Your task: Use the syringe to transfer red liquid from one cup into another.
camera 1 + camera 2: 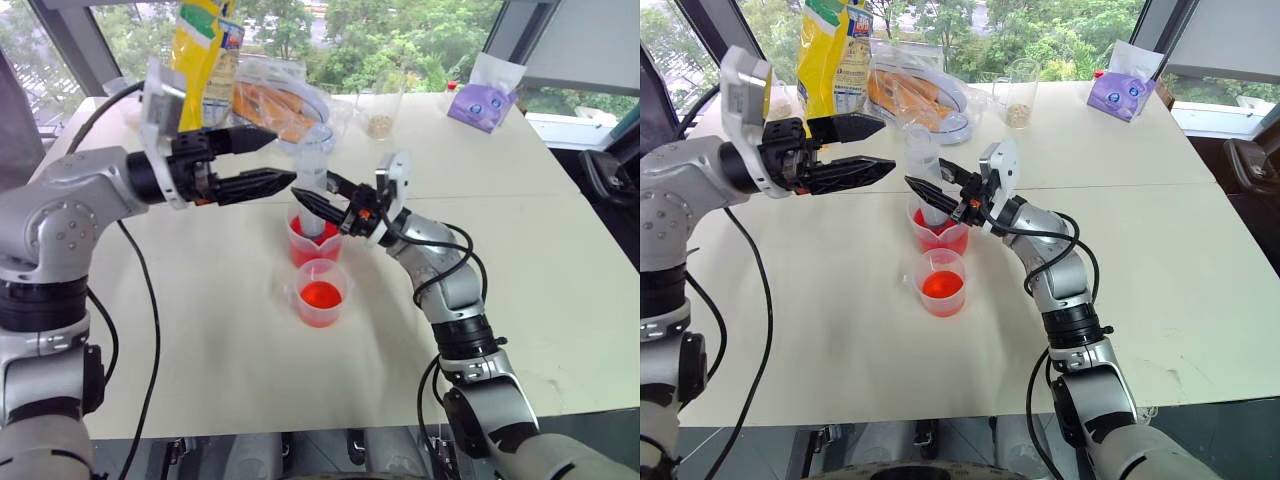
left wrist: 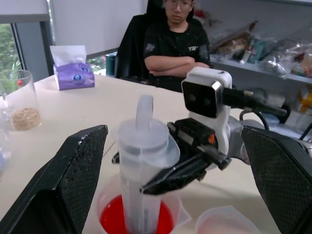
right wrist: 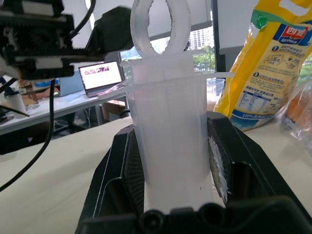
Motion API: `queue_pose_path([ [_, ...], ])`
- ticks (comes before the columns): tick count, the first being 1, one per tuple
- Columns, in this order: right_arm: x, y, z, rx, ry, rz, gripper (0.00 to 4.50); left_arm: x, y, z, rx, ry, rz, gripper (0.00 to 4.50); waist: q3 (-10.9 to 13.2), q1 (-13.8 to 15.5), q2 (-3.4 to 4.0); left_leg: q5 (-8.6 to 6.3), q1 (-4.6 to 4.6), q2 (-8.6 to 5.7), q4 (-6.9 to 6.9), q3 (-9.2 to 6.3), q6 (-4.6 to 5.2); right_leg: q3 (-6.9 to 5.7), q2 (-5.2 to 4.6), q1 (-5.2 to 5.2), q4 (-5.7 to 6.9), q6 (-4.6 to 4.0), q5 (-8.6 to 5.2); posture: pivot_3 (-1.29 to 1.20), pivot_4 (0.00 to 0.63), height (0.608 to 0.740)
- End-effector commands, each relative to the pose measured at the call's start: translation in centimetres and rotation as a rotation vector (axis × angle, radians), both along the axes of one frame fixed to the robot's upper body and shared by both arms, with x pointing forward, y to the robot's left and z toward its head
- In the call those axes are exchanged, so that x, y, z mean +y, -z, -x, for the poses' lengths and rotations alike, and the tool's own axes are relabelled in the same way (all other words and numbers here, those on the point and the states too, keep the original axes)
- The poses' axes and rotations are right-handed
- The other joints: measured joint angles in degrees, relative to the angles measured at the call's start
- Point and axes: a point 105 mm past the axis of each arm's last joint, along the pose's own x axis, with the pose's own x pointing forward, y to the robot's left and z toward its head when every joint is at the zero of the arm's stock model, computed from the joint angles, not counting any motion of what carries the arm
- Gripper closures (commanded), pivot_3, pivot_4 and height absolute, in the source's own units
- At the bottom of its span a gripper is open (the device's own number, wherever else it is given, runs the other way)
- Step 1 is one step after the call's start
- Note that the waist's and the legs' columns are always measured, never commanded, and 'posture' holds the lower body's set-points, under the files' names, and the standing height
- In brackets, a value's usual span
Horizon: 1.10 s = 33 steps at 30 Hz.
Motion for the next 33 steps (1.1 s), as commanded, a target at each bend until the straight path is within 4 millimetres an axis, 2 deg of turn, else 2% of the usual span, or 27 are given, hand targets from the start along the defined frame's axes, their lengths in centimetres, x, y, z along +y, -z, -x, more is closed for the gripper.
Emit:
queue_pose_path([
  [1,0.1,-0.9,0.4,-0.049,-0.009,-0.006,3.08,-0.3,-1.2,-0.2,-0.059,0.003,0.011,0.0,0.0,0.0,0.0,0.0,0.0,0.0,0.0,0.0,0.0,0.0,0.0,0.0,0.0,0.0,0.0,0.0,0.15,0.74],
  [12,0.1,-0.9,0.4,-0.052,-0.005,-0.001,3.08,-1.4,0.2,-1.9,-0.033,-0.015,0.025,0.0,0.0,0.1,0.0,0.0,0.0,-0.01,0.01,-0.01,0.0,0.0,-0.01,0.0,0.02,0.0,0.0,0.0,0.15,0.74],
  [15,0.1,-0.8,0.4,-0.05,-0.005,0.001,3.08,-1.5,0.3,-2.2,-0.03,-0.016,0.032,0.87,0.0,0.0,0.0,0.0,0.0,0.0,0.01,-0.01,0.0,0.0,-0.01,0.0,0.02,0.0,0.0,0.0,0.15,0.74],
  [17,0.2,-0.8,0.5,-0.049,-0.006,0.003,3.08,-1.6,0.4,-2.3,-0.027,-0.016,0.037,1.73,0.0,0.0,0.0,0.0,0.0,0.0,0.01,-0.02,0.0,0.0,-0.01,0.0,0.03,0.0,0.0,0.0,0.15,0.74],
  [20,0.2,-0.7,0.5,-0.048,-0.006,0.006,3.08,-1.8,0.4,-2.4,-0.026,-0.018,0.041,3.46,0.0,0.0,0.0,0.0,0.0,0.0,0.01,-0.02,0.0,0.0,-0.01,0.0,0.03,0.0,0.0,0.0,0.15,0.74],
  [21,0.2,-0.7,0.5,-0.047,-0.006,0.007,3.08,-1.8,0.5,-2.4,-0.026,-0.019,0.042,3.8,0.0,0.0,0.0,0.0,0.0,0.0,0.01,-0.02,0.0,0.0,-0.01,0.0,0.03,0.0,0.0,0.0,0.15,0.74],
  [22,0.2,-0.7,0.5,-0.045,-0.006,0.009,3.08,-1.8,0.5,-2.5,-0.027,-0.019,0.041,4.43,0.0,0.0,0.0,0.0,0.0,0.0,0.01,-0.02,0.0,0.0,-0.01,0.0,0.03,0.0,0.0,0.0,0.15,0.74],
  [28,0.2,-0.4,0.5,-0.013,-0.01,0.015,3.08,-2.1,0.3,-2.0,-0.049,0.002,0.032,4.43,0.0,0.0,0.0,0.0,0.0,0.0,0.01,-0.02,0.0,0.0,-0.01,0.0,0.03,0.0,0.0,0.0,0.15,0.74],
  [33,0.4,0.5,0.2,0.03,-0.011,0.019,3.08,-2.0,-1.0,-1.7,-0.089,0.006,0.046,4.43,0.0,0.0,0.0,0.0,0.0,0.0,0.01,-0.03,0.0,0.0,-0.01,0.0,0.03,0.0,0.0,0.0,0.15,0.74],
])
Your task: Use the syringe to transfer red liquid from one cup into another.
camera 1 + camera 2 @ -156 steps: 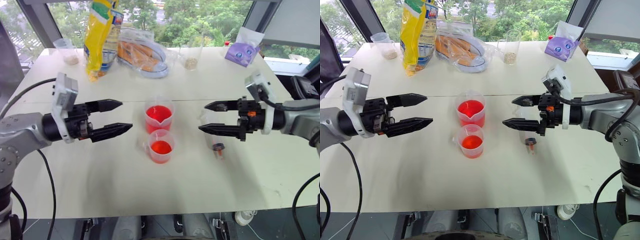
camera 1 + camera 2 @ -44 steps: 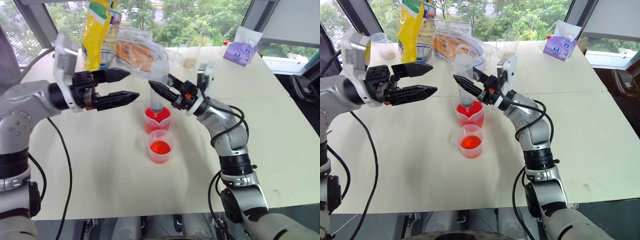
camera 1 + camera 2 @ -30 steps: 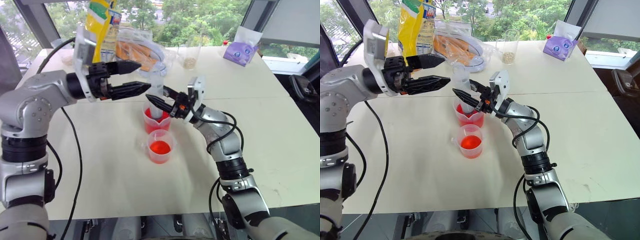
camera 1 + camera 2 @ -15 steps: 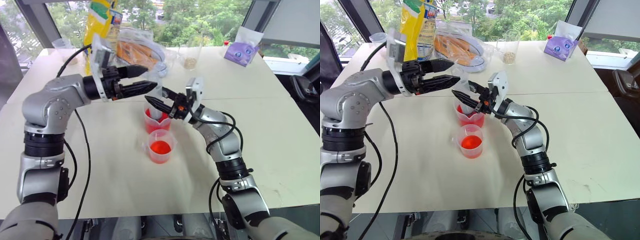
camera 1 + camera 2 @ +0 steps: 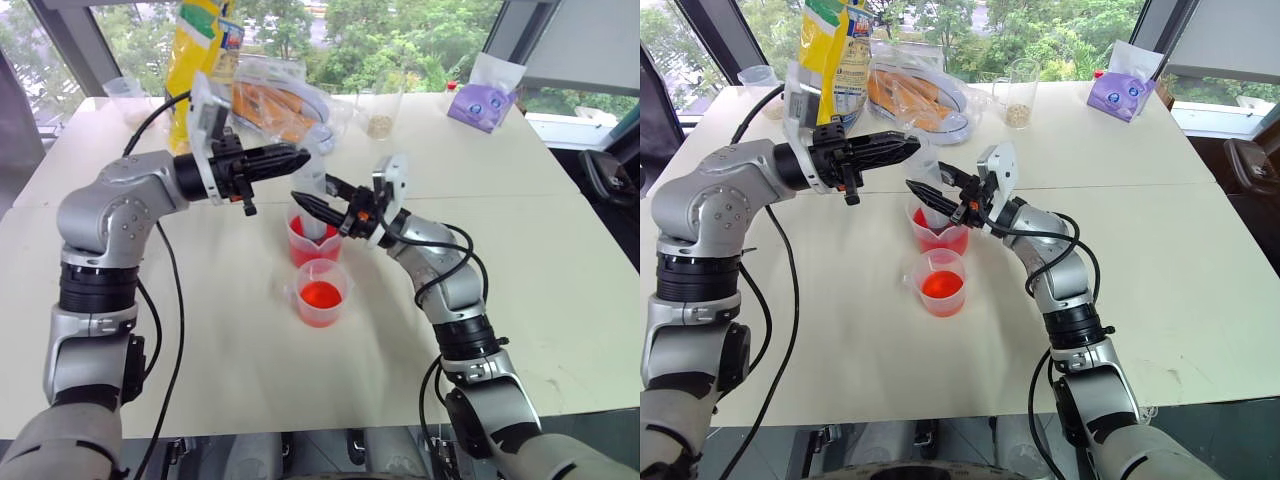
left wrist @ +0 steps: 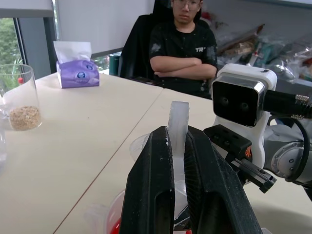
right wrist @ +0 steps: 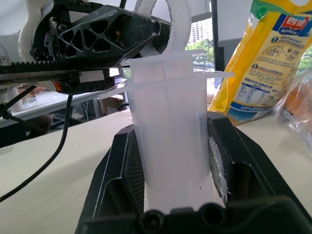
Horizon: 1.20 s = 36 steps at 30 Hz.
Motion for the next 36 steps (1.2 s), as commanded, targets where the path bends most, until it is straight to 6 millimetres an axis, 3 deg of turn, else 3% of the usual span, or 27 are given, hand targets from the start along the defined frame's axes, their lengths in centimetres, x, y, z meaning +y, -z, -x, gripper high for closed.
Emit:
queue_pose_path([
  [1,0.4,0.2,0.3,0.006,-0.016,0.001,3.08,-0.2,-3.2,1.1,-0.123,0.028,0.022,4.43,0.0,0.0,0.0,0.0,0.0,0.0,0.0,0.0,0.0,0.0,0.0,0.0,0.0,0.0,0.0,0.0,0.15,0.74],
  [18,0.8,3.5,0.1,0.082,-0.028,0.07,3.08,0.4,-5.9,0.8,-0.209,-0.015,0.053,4.43,0.0,0.0,0.0,0.0,0.0,0.0,0.0,0.0,0.0,0.0,0.0,0.0,0.0,0.0,0.0,0.0,0.15,0.74],
  [25,0.9,3.3,0.1,0.075,-0.032,0.064,3.08,0.4,-6.1,0.8,-0.216,-0.018,0.053,4.43,0.0,0.0,0.0,0.0,0.0,0.0,0.01,0.0,0.0,0.0,0.0,0.0,0.01,0.0,0.0,0.0,0.15,0.74],
  [33,0.5,0.6,-0.1,0.016,-0.019,0.017,3.08,0.2,-5.4,0.8,-0.198,-0.015,0.041,4.43,0.0,0.0,0.0,0.0,0.0,0.0,0.01,0.0,0.0,0.0,0.0,0.0,0.01,0.0,0.0,0.0,0.15,0.74],
  [36,0.4,-0.8,-0.1,-0.019,-0.014,0.0,3.08,0.2,-4.6,0.7,-0.156,-0.013,0.035,3.31,0.0,0.0,0.0,0.0,0.0,0.0,0.01,-0.01,0.0,0.0,0.0,0.0,0.01,0.0,0.0,0.0,0.15,0.74],
])
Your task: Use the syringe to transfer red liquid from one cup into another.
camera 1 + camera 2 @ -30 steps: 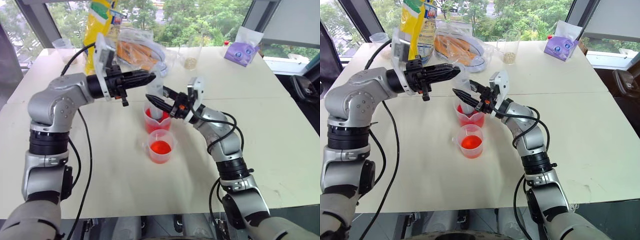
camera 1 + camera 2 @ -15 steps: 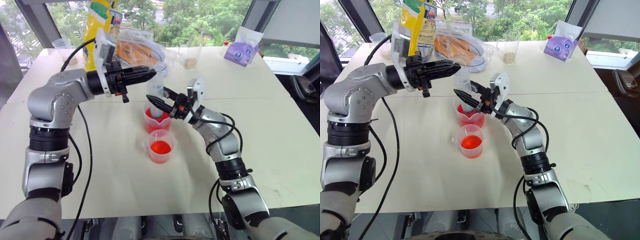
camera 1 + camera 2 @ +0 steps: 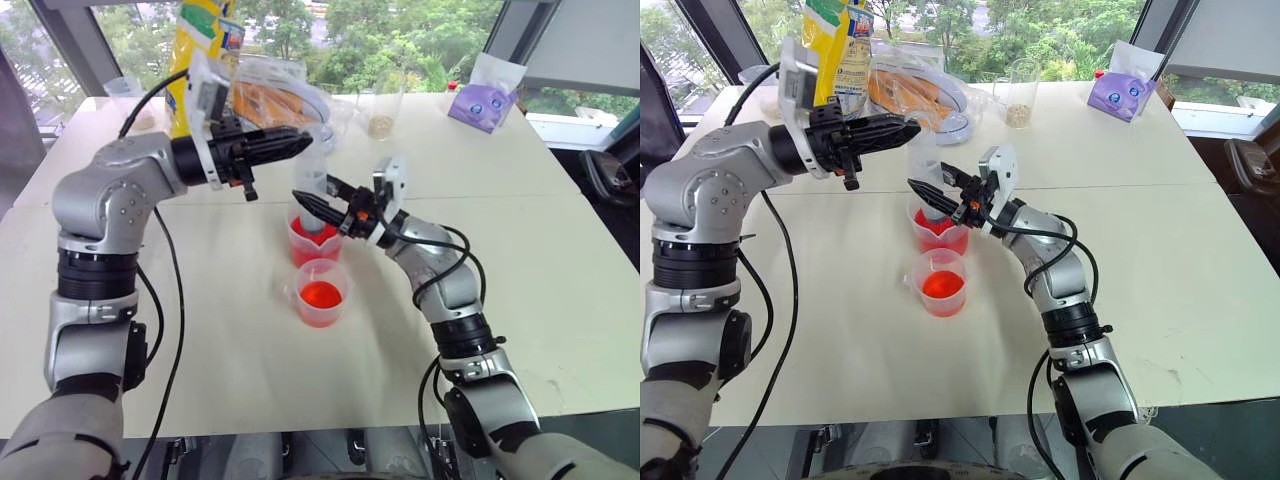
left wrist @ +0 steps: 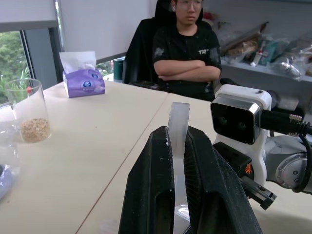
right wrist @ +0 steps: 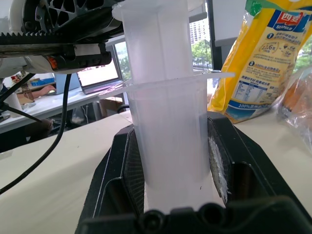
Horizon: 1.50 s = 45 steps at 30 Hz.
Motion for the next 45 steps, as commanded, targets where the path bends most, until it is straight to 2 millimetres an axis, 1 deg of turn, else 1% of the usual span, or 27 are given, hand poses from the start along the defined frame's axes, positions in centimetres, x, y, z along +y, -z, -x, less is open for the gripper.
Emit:
queue_pose_path([
  [1,0.3,-1.7,0.4,-0.048,-0.018,-0.01,3.08,0.3,-2.5,1.2,-0.098,0.011,0.029,2.85,0.0,0.0,0.0,0.0,0.0,0.0,0.0,0.0,0.0,0.0,0.0,0.0,0.0,0.0,0.0,0.0,0.15,0.74],
  [2,0.3,-1.9,0.4,-0.051,-0.017,-0.012,3.08,0.3,-2.4,1.2,-0.094,0.012,0.026,2.49,0.0,0.0,0.0,0.0,0.0,0.0,0.0,0.01,0.0,0.0,0.0,0.0,0.0,0.0,0.0,0.0,0.15,0.74],
  [3,0.2,-2.1,0.5,-0.057,-0.018,-0.014,3.08,0.4,-2.1,1.3,-0.09,0.011,0.02,1.85,0.0,0.0,0.0,0.0,0.0,0.0,0.0,0.0,0.0,0.0,0.0,0.0,0.0,0.0,0.0,0.0,0.15,0.74],
  [4,0.2,-2.5,0.5,-0.063,-0.018,-0.018,3.08,0.5,-1.8,1.4,-0.084,0.013,0.012,1.49,0.0,0.0,0.0,0.0,0.0,0.0,0.0,0.0,0.0,0.0,0.0,0.0,0.0,0.0,0.0,0.0,0.15,0.74],
  [7,0.0,-3.2,0.6,-0.073,-0.018,-0.027,3.08,0.9,-1.1,1.7,-0.071,0.02,-0.005,0.01,0.0,-0.1,0.0,0.0,0.0,0.0,0.0,0.0,0.0,0.0,0.0,0.0,0.01,0.0,0.0,0.0,0.15,0.74],
  [12,-0.5,-4.9,0.8,-0.096,-0.02,-0.05,3.08,3.2,-1.3,3.1,-0.06,0.017,0.012,0.01,0.0,-0.1,0.0,0.0,0.0,0.02,0.0,-0.02,-0.01,0.0,0.0,-0.01,0.02,0.0,0.0,0.0,0.15,0.74],
  [15,-1.0,-6.6,1.3,-0.114,-0.035,-0.083,3.08,4.6,-1.3,3.2,-0.048,-0.02,0.012,0.01,0.0,-0.1,0.0,0.0,0.0,0.02,0.0,-0.02,-0.01,0.0,0.0,-0.01,0.02,0.0,0.0,0.0,0.15,0.74],
  [18,-1.6,-8.6,2.6,-0.124,-0.084,-0.125,3.08,5.8,-1.1,3.4,-0.035,-0.059,-0.003,0.01,0.0,0.0,0.01,0.0,0.0,0.02,0.0,-0.03,-0.01,0.0,-0.01,-0.01,0.02,0.0,0.0,0.0,0.15,0.74],
  [20,-2.1,-9.8,4.0,-0.106,-0.149,-0.159,3.08,6.1,-0.9,3.5,-0.03,-0.071,-0.013,0.01,0.0,0.2,0.01,0.0,0.0,0.02,0.0,-0.04,-0.01,-0.01,-0.02,0.0,0.01,-0.01,0.0,0.0,0.15,0.74],
  [23,-2.5,-10.7,6.3,-0.051,-0.266,-0.182,3.08,6.1,-0.9,3.6,-0.028,-0.068,-0.015,0.01,0.0,0.2,0.0,0.0,0.0,0.0,0.0,-0.05,0.0,-0.02,-0.05,0.03,0.01,-0.01,0.0,0.0,0.15,0.74],
  [26,-2.8,-10.4,7.9,0.009,-0.349,-0.162,3.08,5.9,-0.9,3.6,-0.029,-0.062,-0.015,0.01,0.0,0.1,0.0,0.0,0.0,0.0,0.0,-0.05,0.0,-0.02,-0.06,0.03,0.01,-0.01,0.0,0.0,0.15,0.74],
  [29,-2.9,-8.9,8.7,0.058,-0.38,-0.119,3.08,5.6,-1.1,3.6,-0.032,-0.051,-0.012,0.01,0.0,0.1,-0.01,0.0,0.01,0.02,0.0,-0.05,0.0,-0.03,-0.04,0.03,0.01,-0.01,0.0,0.0,0.15,0.74],
  [34,-2.6,-5.7,8.7,0.096,-0.355,-0.064,3.08,5.0,-1.4,3.8,-0.033,-0.022,-0.011,0.01,0.0,0.1,-0.01,-0.01,0.01,0.01,0.0,-0.04,0.01,-0.03,-0.02,0.03,0.01,-0.01,0.0,0.0,0.15,0.74],
  [37,-2.5,-4.3,8.3,0.103,-0.329,-0.044,3.08,4.7,-1.3,4.2,-0.01,0.006,-0.018,0.01,0.0,0.1,-0.01,-0.01,0.01,0.01,0.0,-0.03,0.01,-0.02,-0.01,0.02,0.01,-0.01,0.0,0.0,0.15,0.74],
  [39,-2.5,-3.6,8.2,0.099,-0.315,-0.033,3.08,4.5,-1.4,4.7,0.01,0.039,-0.008,0.01,0.0,0.1,-0.01,-0.01,0.01,0.01,0.0,-0.04,0.01,-0.02,-0.01,0.02,0.01,0.0,-0.01,0.0,0.15,0.74],
  [43,-2.5,-3.0,8.1,0.088,-0.302,-0.012,3.08,4.4,-3.6,6.6,0.05,0.154,0.092,0.01,0.0,0.1,-0.04,-0.01,0.01,0.01,0.01,-0.05,0.01,-0.02,-0.01,0.02,0.01,0.0,-0.01,0.0,0.15,0.74],
  [45,-2.5,-2.9,8.0,0.081,-0.297,-0.001,3.08,4.1,-3.6,7.2,0.064,0.188,0.081,0.01,0.0,0.1,-0.04,-0.01,0.01,0.01,0.02,-0.06,0.01,-0.02,0.0,0.03,0.01,0.0,-0.01,0.0,0.15,0.74],
])
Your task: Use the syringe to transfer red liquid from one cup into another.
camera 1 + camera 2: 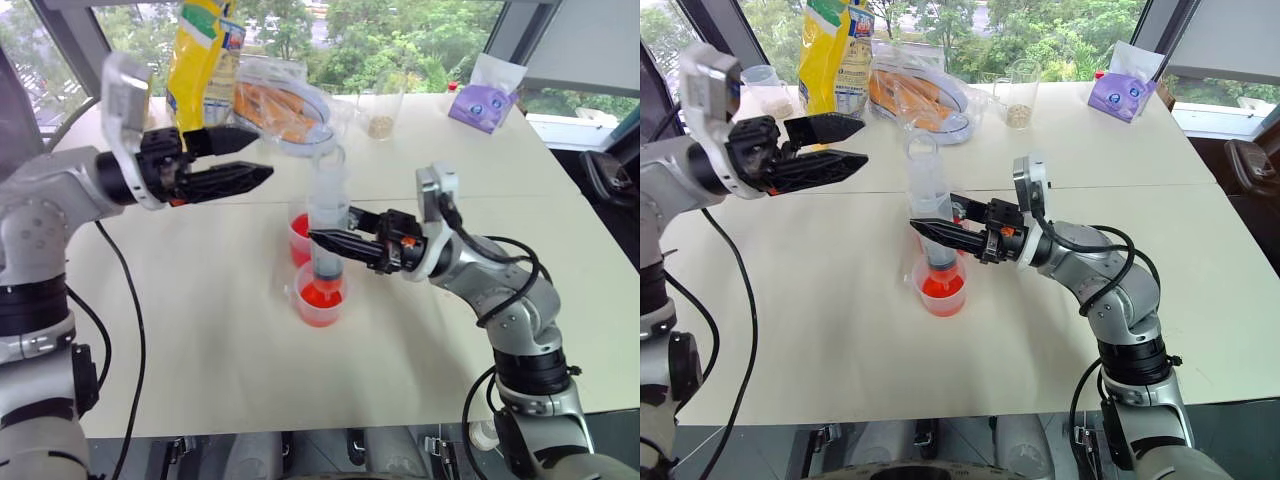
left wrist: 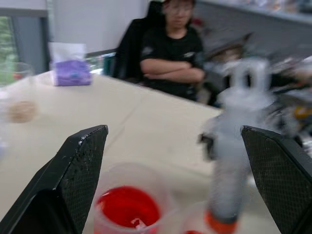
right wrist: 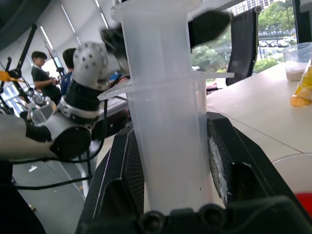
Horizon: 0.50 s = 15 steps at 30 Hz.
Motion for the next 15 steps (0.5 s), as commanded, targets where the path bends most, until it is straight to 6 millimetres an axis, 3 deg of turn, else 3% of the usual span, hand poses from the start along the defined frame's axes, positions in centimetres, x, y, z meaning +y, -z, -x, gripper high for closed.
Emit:
queue_pose_path([
  [1,-0.1,-0.5,0.3,-0.06,-0.001,0.002,3.08,-0.4,-1.6,2.0,-0.045,0.073,0.004,0.01,0.0,0.0,0.0,0.0,0.0,0.0,0.0,0.0,0.0,0.0,0.0,0.0,0.0,0.0,0.0,0.0,0.15,0.74],
  [15,0.1,-0.1,0.1,-0.069,0.0,0.023,3.08,-5.0,-0.5,1.4,-0.006,0.176,0.007,0.01,0.0,0.0,0.0,0.02,0.02,-0.02,0.02,-0.02,-0.02,0.0,0.01,0.05,0.0,0.0,0.0,0.0,0.15,0.74],
])
